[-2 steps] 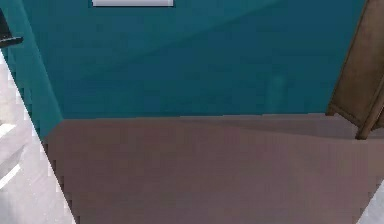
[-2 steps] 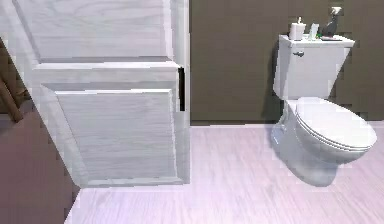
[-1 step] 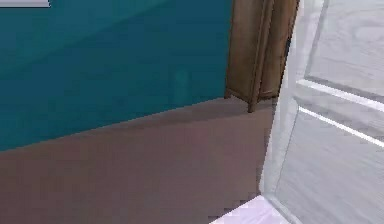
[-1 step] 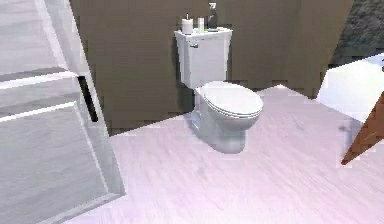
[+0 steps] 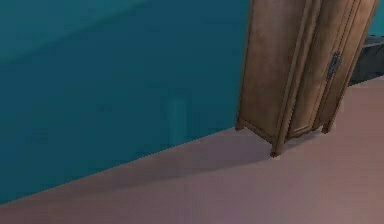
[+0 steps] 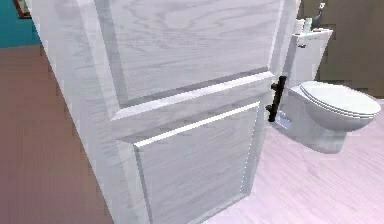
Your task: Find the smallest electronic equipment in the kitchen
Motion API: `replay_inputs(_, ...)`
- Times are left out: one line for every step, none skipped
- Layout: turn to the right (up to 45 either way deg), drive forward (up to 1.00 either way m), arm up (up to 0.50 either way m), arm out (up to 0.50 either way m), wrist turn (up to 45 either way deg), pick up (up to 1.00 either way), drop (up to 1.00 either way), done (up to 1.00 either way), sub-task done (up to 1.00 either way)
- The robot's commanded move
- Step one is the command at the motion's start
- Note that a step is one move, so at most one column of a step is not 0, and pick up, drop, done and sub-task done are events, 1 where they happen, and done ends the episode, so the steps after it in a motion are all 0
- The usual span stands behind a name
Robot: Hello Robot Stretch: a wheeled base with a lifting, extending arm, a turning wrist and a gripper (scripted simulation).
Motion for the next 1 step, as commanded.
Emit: replay_inputs(3.0, 0.00, 0.00, 0.00, 0.0, 0.00, 0.00, 0.00, 0.00)
